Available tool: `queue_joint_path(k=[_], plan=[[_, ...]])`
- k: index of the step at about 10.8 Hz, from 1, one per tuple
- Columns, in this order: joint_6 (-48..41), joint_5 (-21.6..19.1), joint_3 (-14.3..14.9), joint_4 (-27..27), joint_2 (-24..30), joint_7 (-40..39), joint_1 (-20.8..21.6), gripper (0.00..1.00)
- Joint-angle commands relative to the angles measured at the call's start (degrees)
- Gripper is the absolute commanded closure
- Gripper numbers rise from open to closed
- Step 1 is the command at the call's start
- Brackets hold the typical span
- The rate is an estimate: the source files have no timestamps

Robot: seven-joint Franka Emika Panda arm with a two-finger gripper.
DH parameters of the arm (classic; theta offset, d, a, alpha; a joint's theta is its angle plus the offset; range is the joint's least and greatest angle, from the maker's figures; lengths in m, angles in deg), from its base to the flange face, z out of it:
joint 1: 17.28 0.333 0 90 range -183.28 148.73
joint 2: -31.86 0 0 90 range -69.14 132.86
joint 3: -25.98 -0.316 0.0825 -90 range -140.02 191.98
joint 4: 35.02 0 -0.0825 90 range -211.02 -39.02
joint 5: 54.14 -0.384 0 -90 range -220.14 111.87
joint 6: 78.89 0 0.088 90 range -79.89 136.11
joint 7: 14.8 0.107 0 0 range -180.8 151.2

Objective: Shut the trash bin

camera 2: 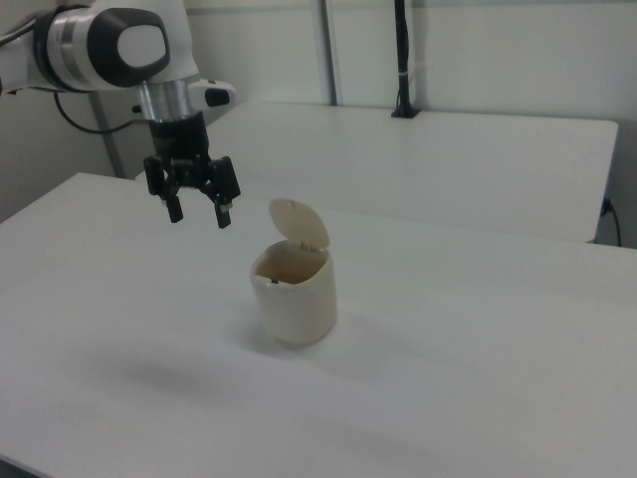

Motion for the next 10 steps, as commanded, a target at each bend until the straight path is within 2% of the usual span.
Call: queue_joint_path(k=[1,10], plan=[[-0.4,0.5,0.5,-0.4,0.6,1.2,0.5,0.0],[-0.1,0.5,0.5,0.1,0.6,1.2,0.1,0.0]])
